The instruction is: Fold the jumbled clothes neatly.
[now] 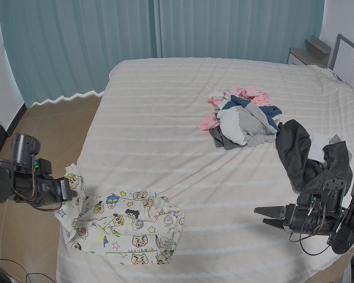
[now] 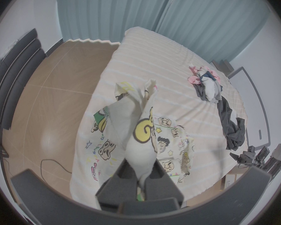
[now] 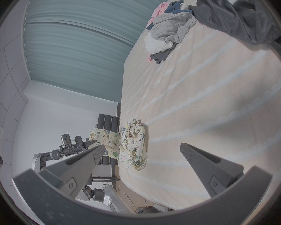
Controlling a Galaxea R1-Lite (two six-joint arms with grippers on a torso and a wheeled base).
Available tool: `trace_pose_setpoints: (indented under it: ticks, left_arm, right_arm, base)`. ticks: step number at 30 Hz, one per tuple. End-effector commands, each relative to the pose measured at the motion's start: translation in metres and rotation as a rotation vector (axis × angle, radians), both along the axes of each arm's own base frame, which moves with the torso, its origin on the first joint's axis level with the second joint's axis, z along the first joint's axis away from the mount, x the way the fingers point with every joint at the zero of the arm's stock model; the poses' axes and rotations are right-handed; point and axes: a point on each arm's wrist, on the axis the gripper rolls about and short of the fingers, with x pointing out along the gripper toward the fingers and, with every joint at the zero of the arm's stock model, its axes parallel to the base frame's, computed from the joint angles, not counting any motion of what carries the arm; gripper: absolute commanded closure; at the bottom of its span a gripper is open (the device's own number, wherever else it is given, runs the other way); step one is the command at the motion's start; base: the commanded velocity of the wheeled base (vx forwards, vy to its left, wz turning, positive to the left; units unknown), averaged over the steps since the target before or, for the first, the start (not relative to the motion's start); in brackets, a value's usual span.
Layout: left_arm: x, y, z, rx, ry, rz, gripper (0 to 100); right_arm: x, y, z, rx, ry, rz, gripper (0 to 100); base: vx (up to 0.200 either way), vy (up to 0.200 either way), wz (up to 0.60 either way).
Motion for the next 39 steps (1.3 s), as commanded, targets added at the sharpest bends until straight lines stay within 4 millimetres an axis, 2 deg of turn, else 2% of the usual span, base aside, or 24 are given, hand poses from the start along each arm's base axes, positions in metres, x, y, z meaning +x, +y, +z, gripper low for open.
trace_pose_setpoints:
  ticks: [1,5,8,15,25,35,36,39]
  left_arm:
    - [0.003,-0.056,-0.009,0.037,-0.025,-0.056,100]
    - [0.009,-0.083,-0.023,0.042,-0.029,-0.076,100]
    - [0.012,-0.109,-0.041,0.062,-0.018,-0.1,100]
    - [0.007,-0.144,-0.064,0.06,-0.019,-0.169,100]
    - [0.001,-0.163,-0.074,0.087,-0.029,-0.212,100]
    - [0.003,-0.176,-0.087,0.071,-0.042,-0.221,100]
    - [0.004,-0.178,-0.088,0.072,-0.038,-0.22,0]
    - [0.005,-0.179,-0.092,0.072,-0.032,-0.212,0]
  right_arm:
    - [-0.004,-0.001,-0.001,-0.003,0.014,0.002,0]
    - [-0.004,-0.001,-0.001,-0.003,0.014,0.002,0]
    - [-0.004,-0.001,-0.001,-0.003,0.013,0.002,0]
    - [-0.005,-0.001,0.002,0.001,0.003,0.001,0]
    - [-0.005,-0.001,0.002,0.002,0.001,0.001,0]
    - [-0.005,-0.001,0.003,0.003,-0.002,0.001,0]
    - [-0.005,-0.001,0.003,0.003,-0.002,-0.001,0]
    - [-0.005,-0.001,0.003,0.003,-0.002,-0.001,0]
  base:
    - [0.0,0.0,0.0]
    - [0.0,0.0,0.0]
    - [0.0,0.0,0.0]
    - [0.0,0.0,0.0]
    - [0.0,0.0,0.0]
    - [0.0,0.0,0.0]
    - [0.0,0.0,0.0]
    - [0.0,0.0,0.0]
